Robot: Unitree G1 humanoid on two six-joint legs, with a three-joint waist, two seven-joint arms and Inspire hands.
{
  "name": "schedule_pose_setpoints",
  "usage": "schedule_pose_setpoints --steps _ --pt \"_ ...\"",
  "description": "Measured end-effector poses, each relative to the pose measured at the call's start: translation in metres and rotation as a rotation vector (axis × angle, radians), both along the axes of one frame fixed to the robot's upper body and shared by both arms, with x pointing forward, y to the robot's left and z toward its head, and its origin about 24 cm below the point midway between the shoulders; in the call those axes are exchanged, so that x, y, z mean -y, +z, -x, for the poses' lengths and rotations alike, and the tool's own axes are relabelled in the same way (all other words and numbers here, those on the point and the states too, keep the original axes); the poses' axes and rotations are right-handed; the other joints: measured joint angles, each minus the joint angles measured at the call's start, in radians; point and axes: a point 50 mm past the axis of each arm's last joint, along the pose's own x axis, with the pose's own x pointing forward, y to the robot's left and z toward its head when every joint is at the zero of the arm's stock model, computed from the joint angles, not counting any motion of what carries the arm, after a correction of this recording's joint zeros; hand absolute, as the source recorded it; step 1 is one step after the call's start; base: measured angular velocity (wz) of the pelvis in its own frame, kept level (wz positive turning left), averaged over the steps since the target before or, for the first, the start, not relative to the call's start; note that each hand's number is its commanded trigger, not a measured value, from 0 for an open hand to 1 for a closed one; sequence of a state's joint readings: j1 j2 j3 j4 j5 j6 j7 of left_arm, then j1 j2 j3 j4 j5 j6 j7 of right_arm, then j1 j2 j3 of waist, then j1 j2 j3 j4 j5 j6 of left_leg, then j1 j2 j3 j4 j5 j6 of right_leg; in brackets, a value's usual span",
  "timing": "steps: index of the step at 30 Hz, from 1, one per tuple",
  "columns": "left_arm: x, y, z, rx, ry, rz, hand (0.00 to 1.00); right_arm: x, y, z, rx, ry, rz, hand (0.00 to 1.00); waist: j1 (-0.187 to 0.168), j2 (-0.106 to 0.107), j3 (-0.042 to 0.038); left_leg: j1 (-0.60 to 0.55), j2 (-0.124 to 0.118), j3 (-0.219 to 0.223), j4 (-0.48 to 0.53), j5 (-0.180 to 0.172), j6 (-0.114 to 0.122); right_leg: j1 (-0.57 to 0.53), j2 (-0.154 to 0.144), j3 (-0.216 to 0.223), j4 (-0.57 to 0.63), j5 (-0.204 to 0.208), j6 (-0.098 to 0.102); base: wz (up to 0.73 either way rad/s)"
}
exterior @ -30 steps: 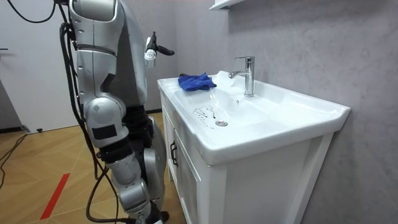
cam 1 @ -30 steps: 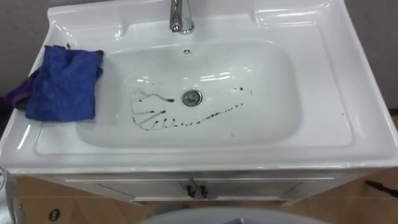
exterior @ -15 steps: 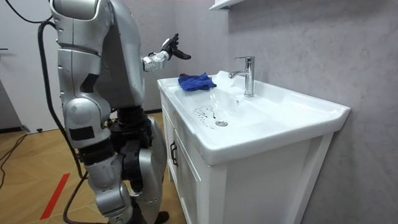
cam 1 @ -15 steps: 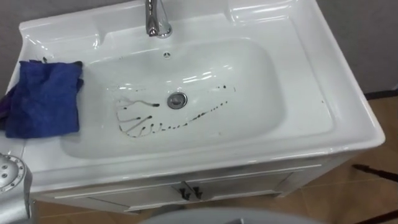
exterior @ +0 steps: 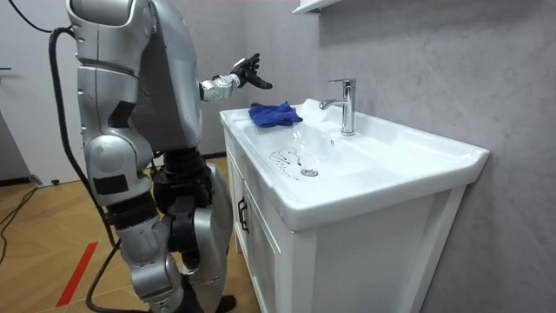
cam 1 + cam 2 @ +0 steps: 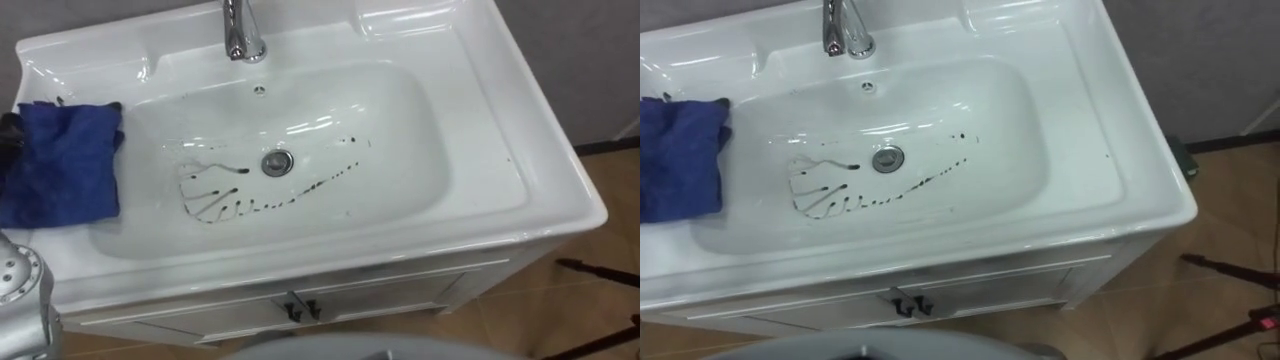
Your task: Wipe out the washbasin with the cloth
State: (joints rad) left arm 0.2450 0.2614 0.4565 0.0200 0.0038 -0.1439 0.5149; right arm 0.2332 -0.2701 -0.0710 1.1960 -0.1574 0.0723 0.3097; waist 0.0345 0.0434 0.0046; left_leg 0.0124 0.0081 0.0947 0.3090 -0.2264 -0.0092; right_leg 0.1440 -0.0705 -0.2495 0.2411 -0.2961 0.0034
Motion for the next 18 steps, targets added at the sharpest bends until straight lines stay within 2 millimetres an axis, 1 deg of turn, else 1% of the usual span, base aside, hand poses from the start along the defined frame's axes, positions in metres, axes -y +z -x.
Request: schedule_pose_setpoints --steps 6,12,16,18 --pt "0.008 -0.004 -0.005 -0.053 -0.049 -0.022 0.0 0.0 -0.001 -0.002 -0.008 -0.006 0.002 0.0 -0.002 0.005 0.0008 0.001 0.001 0.0 -0.003 0.0 0.0 0.001 0.001 0.002 -0.003 0.003 0.0 0.0" --pt "0.009 -0.004 -0.006 -0.07 -0.055 -0.046 0.0 -0.005 -0.002 0.001 -0.015 -0.012 -0.004 0.0 -0.005 0.002 0.0013 0.002 0.0 0.0 -0.003 0.0 0.0 0.002 0.001 0.002 -0.003 0.003 0.0 0.0" --pt "0.016 -0.008 -0.009 -0.077 -0.082 -0.035 0.0 -0.008 -0.003 0.002 -0.016 -0.019 -0.001 0.0 -0.01 -0.001 0.0033 0.002 0.0 0.0 -0.004 0.0 0.0 0.003 0.001 0.0 -0.004 0.003 0.0 0.0" --pt "0.019 -0.012 -0.011 -0.091 -0.096 -0.027 0.0 -0.01 -0.004 0.002 -0.016 -0.019 -0.002 0.0 -0.018 -0.003 0.0043 0.001 0.0 0.0 -0.004 0.0 0.0 0.003 0.001 0.0 -0.004 0.003 0.0 0.0"
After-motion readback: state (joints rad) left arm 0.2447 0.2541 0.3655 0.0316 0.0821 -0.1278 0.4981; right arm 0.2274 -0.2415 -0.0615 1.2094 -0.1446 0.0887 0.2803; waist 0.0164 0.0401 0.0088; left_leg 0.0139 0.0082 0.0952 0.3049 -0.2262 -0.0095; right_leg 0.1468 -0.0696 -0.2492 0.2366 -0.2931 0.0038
